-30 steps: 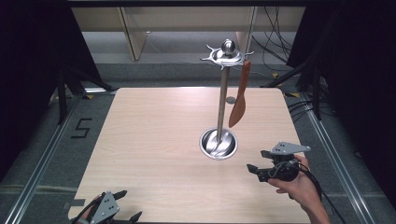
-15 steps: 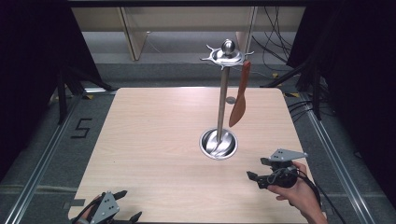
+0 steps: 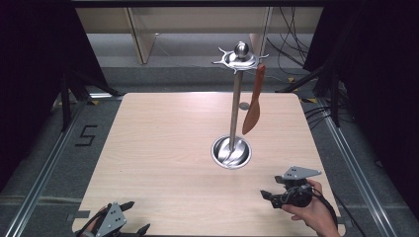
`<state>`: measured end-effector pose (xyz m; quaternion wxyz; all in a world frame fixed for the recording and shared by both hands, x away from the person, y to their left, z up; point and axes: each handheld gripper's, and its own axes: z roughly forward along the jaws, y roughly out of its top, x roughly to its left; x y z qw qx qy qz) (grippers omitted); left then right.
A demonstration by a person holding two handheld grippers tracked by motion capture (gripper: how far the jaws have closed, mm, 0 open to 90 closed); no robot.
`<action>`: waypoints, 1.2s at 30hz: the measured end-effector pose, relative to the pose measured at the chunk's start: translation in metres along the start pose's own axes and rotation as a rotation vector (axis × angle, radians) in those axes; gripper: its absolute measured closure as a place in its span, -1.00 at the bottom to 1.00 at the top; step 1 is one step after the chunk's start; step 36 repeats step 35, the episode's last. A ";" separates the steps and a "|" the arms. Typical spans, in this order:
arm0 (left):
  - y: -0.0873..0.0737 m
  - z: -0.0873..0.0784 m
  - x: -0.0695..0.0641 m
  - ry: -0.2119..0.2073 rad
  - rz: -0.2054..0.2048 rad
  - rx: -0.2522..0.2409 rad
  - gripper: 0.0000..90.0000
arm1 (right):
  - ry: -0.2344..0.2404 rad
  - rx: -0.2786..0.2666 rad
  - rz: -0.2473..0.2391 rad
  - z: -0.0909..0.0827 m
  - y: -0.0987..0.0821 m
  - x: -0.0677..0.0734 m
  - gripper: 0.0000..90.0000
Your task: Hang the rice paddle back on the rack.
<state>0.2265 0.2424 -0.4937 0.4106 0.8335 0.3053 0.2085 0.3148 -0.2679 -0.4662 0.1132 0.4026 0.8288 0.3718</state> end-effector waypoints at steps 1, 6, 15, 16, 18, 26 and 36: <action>0.000 0.000 0.000 0.004 0.006 0.005 -0.64 | -0.004 -0.003 -0.014 0.001 -0.002 0.000 -0.47; 0.001 0.000 0.002 0.001 0.034 0.002 -0.64 | -0.002 0.006 -0.011 -0.001 -0.007 0.002 -0.47; 0.001 0.000 0.002 0.005 0.037 0.005 -0.64 | 0.000 0.011 0.001 -0.003 -0.021 0.005 -0.47; 0.001 0.000 0.002 0.005 0.037 0.005 -0.64 | 0.000 0.011 0.001 -0.003 -0.021 0.005 -0.47; 0.001 -0.001 0.001 -0.001 0.027 0.011 -0.64 | 0.009 0.015 0.004 -0.002 -0.025 0.007 -0.47; 0.001 -0.001 0.001 -0.008 0.018 0.024 -0.64 | -0.018 -0.003 0.004 -0.006 -0.031 0.004 -0.47; 0.001 0.000 0.002 0.002 0.042 0.031 -0.64 | -0.009 0.006 0.032 -0.007 -0.031 0.004 -0.47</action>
